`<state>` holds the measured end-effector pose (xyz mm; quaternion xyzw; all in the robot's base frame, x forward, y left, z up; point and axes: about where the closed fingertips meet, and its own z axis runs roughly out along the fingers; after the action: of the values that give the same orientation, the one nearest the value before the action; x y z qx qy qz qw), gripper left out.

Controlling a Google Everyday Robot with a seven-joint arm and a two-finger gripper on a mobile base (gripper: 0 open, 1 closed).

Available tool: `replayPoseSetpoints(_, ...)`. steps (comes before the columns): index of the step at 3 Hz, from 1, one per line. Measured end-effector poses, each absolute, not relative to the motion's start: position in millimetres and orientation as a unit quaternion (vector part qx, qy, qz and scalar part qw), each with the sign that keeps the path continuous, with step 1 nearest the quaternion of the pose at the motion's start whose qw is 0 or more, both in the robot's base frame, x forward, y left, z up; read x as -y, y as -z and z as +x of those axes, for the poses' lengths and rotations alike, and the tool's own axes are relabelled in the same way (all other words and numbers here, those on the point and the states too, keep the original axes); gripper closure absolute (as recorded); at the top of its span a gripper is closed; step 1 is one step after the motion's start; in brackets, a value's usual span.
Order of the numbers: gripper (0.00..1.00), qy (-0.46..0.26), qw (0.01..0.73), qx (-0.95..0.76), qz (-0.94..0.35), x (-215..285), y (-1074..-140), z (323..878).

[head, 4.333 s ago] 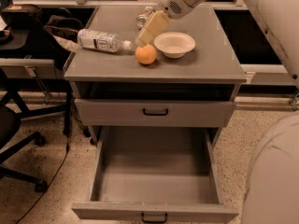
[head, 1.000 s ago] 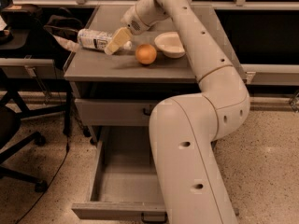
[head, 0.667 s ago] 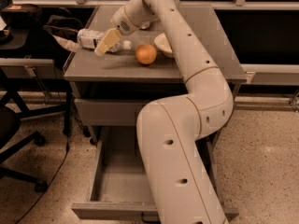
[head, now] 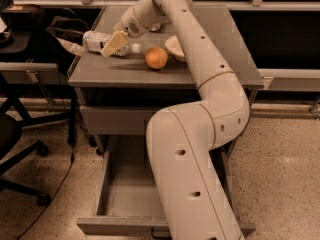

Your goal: Place blue plastic bottle into middle drawer

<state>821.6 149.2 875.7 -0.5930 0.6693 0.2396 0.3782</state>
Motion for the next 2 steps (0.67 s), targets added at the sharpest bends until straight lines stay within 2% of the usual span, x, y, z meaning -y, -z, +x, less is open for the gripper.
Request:
replayPoseSetpoints(1, 0.5, -0.24, 0.378, -0.669, -0.593, -149.2, -875.6, 821.6)
replayPoseSetpoints(2, 0.81, -0.24, 0.378, -0.669, -0.593, -149.3, -875.6, 821.6)
